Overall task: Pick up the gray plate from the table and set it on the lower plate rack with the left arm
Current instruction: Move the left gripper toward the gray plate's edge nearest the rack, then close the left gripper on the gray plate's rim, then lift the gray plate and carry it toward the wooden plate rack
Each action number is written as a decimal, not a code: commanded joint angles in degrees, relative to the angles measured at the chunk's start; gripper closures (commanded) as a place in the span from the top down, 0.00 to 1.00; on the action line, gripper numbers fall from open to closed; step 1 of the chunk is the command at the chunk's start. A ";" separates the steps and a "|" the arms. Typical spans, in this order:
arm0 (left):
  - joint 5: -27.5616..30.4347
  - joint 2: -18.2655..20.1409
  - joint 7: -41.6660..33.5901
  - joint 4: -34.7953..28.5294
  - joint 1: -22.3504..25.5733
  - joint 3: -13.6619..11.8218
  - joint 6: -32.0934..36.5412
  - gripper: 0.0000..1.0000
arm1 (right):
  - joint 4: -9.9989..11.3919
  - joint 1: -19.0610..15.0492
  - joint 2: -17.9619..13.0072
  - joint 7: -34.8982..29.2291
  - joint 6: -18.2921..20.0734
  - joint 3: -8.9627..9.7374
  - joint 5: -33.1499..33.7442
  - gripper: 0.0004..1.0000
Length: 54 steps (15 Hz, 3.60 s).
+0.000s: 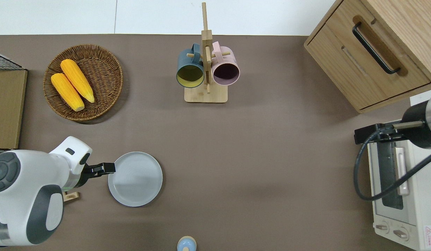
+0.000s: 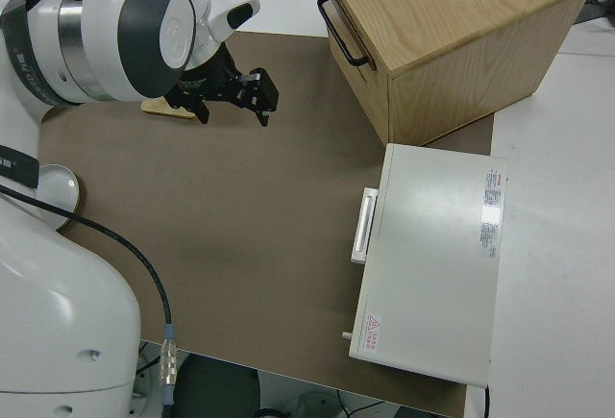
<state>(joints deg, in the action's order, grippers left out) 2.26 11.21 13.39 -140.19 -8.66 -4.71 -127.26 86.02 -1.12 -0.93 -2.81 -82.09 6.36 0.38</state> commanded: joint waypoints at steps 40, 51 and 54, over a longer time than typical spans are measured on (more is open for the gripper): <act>0.29 -4.27 2.08 -2.73 -2.24 -0.30 -4.07 0.00 | -0.42 -1.43 -0.12 -0.53 0.87 1.03 -1.09 0.99; 0.29 -4.27 2.08 14.93 -2.07 -1.00 18.61 0.00 | -0.42 -1.43 -0.12 -0.53 0.87 1.03 -1.09 0.99; 0.12 -4.36 2.43 18.10 -1.89 -1.00 21.78 0.00 | -0.42 -1.43 -0.12 -0.53 0.87 1.03 -1.09 0.99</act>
<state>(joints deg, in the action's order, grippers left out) 2.36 7.04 14.94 -124.82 -10.18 -5.13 -108.61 86.02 -1.12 -0.93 -2.81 -82.09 6.36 0.38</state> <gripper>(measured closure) 0.965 0.009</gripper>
